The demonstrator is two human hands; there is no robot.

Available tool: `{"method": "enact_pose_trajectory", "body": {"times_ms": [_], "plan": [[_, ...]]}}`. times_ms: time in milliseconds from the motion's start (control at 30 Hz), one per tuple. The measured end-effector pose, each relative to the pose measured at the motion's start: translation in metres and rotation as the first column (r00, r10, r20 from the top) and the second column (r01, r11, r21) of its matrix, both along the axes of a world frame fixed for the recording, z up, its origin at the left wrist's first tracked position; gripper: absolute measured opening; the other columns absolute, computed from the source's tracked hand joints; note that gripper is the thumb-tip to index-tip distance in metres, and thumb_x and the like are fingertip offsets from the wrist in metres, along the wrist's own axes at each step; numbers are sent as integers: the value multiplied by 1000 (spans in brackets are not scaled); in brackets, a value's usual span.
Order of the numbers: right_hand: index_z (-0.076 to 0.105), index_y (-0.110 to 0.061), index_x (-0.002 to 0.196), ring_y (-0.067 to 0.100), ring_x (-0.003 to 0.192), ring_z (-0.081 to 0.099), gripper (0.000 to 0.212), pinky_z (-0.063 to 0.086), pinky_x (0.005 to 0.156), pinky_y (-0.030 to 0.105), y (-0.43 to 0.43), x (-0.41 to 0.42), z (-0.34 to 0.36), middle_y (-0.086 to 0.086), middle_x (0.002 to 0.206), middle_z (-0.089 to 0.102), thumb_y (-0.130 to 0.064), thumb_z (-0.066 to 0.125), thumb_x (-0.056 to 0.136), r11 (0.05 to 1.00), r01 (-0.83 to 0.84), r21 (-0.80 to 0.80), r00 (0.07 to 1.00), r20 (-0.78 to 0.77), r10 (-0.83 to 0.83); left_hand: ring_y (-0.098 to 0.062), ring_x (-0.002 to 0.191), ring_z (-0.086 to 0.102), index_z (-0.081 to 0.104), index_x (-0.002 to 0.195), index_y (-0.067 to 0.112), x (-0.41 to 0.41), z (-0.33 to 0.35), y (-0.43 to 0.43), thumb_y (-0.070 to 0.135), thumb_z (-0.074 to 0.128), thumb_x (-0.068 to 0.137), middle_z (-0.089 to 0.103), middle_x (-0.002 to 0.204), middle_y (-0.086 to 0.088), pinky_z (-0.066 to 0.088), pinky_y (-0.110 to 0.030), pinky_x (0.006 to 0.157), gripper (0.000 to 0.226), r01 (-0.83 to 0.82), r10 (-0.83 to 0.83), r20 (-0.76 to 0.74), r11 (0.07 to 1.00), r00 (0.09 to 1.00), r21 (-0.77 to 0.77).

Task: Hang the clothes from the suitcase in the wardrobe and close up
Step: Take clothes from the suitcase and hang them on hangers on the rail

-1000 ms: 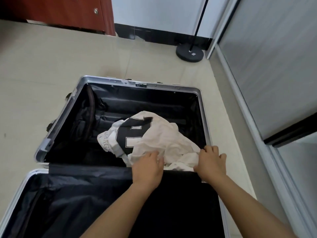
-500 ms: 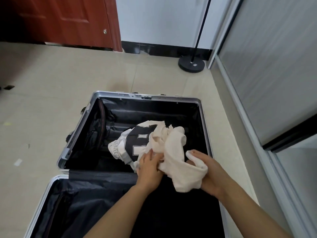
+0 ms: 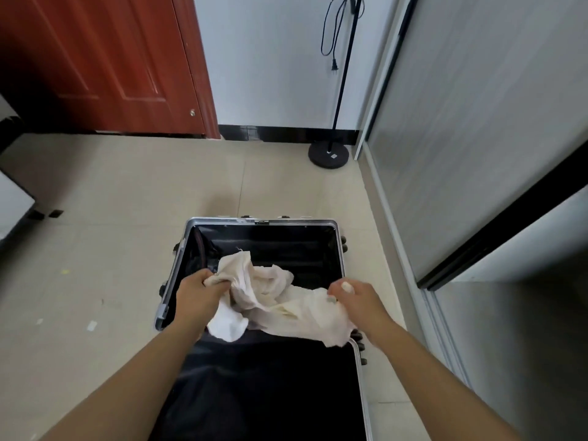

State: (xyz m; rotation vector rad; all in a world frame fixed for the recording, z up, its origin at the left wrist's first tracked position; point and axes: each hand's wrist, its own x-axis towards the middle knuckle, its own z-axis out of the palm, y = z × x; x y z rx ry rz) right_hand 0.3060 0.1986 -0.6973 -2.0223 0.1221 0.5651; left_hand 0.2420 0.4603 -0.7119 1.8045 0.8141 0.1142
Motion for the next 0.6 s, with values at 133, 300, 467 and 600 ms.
{"method": "enact_pose_trajectory", "body": {"times_ms": [133,300,467,600], "plan": [[67,-12,110,18,100,57,24,43,82,29,19,14,58,3,108,64,-21,47,100,995,-72,-62,997,21,74,-20,66,37,49,73,-1,4,86,-1,10,68,82,42,67,-10,31,-32,60,24,-36,52,110,989,993,-146],[43,-18,143,12,113,48,58,40,87,23,60,-3,102,1,130,53,-13,67,90,975,-214,55,976,-36,216,-24,72,42,48,76,-3,-5,171,-1,17,68,65,48,76,-11,34,-39,69,30,115,-50,191,931,980,-347],[68,-26,109,15,99,63,34,53,85,30,88,-29,189,-4,109,68,-38,71,77,959,-267,91,964,28,266,-17,56,41,40,60,16,-21,279,-6,4,63,66,41,61,-4,32,-25,52,26,202,-109,227,875,968,-440],[65,-3,92,19,72,61,23,49,68,27,74,-39,305,7,80,64,-25,58,97,964,-227,138,974,44,223,-13,54,37,42,62,14,-36,386,-3,-5,48,71,40,56,2,28,-27,52,22,168,-67,250,898,966,-407]]}}
